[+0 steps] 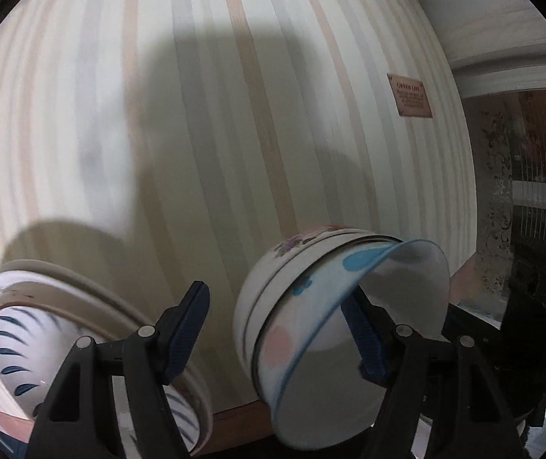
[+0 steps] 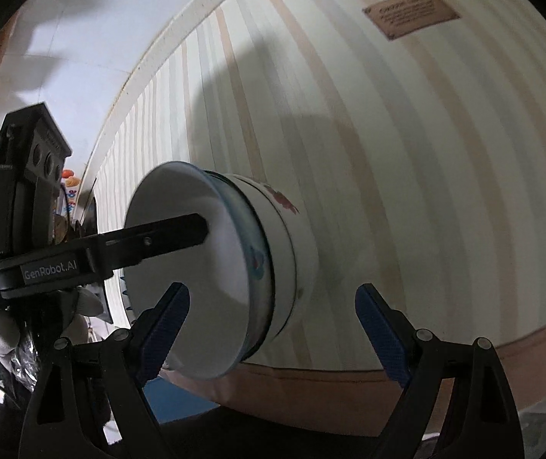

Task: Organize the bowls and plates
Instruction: 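Grasp the rim of the three nested bowls with both grippers, then carry the nested bowls onto the blue-striped plate and lower them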

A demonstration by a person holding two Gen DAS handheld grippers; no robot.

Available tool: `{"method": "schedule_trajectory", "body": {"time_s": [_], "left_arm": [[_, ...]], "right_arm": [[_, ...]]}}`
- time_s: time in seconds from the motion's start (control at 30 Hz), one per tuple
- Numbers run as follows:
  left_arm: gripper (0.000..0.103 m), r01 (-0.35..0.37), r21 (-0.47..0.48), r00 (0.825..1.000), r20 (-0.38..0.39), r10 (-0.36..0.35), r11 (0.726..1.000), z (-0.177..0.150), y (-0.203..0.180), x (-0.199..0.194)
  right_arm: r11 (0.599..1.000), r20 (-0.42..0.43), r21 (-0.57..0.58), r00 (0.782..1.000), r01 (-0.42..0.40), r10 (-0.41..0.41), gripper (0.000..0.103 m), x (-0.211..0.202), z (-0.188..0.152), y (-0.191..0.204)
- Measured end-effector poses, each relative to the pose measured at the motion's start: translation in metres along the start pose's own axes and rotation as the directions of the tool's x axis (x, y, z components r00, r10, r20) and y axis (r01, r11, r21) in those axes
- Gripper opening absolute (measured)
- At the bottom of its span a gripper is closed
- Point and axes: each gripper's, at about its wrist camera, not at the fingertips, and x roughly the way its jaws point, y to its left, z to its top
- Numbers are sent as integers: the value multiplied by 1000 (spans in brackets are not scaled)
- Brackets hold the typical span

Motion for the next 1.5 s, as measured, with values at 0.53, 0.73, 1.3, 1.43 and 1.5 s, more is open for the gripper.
{"method": "schedule_trajectory", "body": {"time_s": [0.53, 0.73, 1.3, 1.43, 1.5], "left_arm": [[67, 107, -8, 994, -20, -107, 994, -2, 2, 18], [67, 110, -32, 994, 7, -110, 993, -8, 10, 13], [67, 101, -30, 994, 51, -99, 994, -12, 12, -1], [67, 111, -33, 992, 64, -108, 993, -13, 15, -10], [67, 113, -31, 991, 76, -110, 993, -14, 16, -18]], "right_arm": [[993, -66, 70, 993, -97, 102, 61, 42, 24, -7], [994, -55, 47, 994, -94, 97, 61, 40, 26, -4], [998, 4, -23, 998, -63, 63, 61, 15, 14, 17], [997, 12, -46, 998, -56, 56, 61, 7, 8, 26], [997, 16, -58, 998, -53, 54, 61, 3, 4, 24]]}}
